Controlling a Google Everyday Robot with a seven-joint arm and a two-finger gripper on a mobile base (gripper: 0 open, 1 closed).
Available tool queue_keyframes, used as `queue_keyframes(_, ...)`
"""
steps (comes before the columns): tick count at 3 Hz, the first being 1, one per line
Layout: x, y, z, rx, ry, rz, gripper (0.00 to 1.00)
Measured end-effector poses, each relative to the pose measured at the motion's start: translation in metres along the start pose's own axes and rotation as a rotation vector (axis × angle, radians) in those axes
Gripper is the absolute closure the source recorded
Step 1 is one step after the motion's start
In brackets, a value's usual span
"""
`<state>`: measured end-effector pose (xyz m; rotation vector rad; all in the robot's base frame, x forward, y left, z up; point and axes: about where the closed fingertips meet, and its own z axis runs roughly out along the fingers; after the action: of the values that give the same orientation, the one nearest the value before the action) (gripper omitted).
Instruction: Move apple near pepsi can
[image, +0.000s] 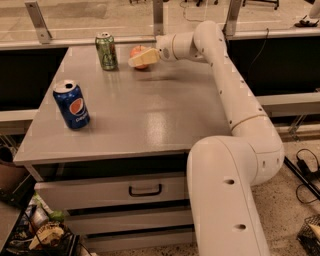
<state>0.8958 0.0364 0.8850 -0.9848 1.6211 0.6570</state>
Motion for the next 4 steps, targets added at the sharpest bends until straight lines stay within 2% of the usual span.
queue_keyframes(1, 0.004, 0.001, 0.005, 0.001, 0.013, 0.007, 0.00)
queue_keyframes(3, 0.029, -0.006, 0.007, 0.031, 0.031, 0.067, 0.00)
queue_keyframes(4, 0.031, -0.004, 0.011, 0.025, 0.034, 0.068, 0.17)
